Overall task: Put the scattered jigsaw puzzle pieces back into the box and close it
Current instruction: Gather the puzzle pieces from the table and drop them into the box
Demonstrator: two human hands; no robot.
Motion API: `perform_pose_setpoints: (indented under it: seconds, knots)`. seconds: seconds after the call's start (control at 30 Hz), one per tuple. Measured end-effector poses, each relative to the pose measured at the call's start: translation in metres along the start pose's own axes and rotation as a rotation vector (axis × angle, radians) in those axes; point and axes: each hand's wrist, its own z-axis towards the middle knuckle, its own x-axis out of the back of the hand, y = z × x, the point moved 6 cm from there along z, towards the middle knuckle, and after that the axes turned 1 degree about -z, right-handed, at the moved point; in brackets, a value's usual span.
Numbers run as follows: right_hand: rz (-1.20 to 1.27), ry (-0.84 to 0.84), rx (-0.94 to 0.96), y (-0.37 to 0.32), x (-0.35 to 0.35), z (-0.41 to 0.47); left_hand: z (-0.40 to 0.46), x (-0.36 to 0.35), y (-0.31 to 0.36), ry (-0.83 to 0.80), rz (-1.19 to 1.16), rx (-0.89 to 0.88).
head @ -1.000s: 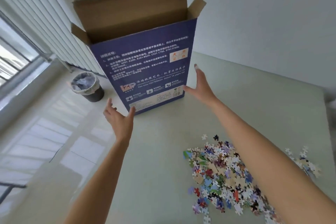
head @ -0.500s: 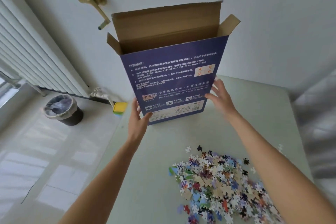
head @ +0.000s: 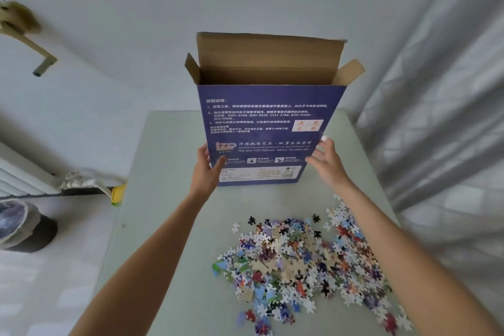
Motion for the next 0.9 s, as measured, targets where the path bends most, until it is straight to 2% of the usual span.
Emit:
perform_pose_setpoints:
  seconds: [0.2, 0.3, 0.4, 0.47, 0.53, 0.6, 0.7, 0.73, 0.8, 0.9]
  knots:
    - [-0.016, 0.069, -0.014, 0.001, -0.005, -0.007, 0.0, 0.005, -0.001, -0.01, 0.125, -0.015]
    - [0.01, 0.102, -0.15, 0.019, -0.003, -0.013, 0.0, 0.008, -0.002, -0.022, 0.125, 0.002]
    - [-0.068, 0.092, -0.262, 0.045, 0.002, -0.022, -0.001, 0.01, -0.004, 0.008, 0.131, 0.037]
    - [-0.179, 0.005, -0.264, 0.06, -0.003, -0.034, -0.01, 0.015, -0.008, 0.117, 0.127, 0.078]
    - [-0.342, -0.175, -0.223, 0.074, -0.02, -0.051, -0.025, 0.013, -0.021, 0.189, 0.128, 0.077]
    - [-0.529, -0.359, -0.184, 0.095, -0.043, -0.069, -0.043, -0.008, -0.046, 0.056, 0.303, 0.062]
    - [-0.809, -0.542, -0.175, 0.123, -0.072, -0.09, -0.07, -0.055, -0.088, -0.42, 0.772, 0.059]
    - [-0.893, -0.593, -0.189, 0.132, -0.079, -0.095, -0.079, -0.068, -0.1, -0.53, 0.876, 0.069]
    - [-1.008, -0.625, -0.189, 0.141, -0.09, -0.099, -0.091, -0.087, -0.112, -0.626, 0.987, 0.055]
    - [-1.105, -0.568, -0.067, 0.137, -0.096, -0.097, -0.1, -0.108, -0.116, -0.643, 1.023, 0.001]
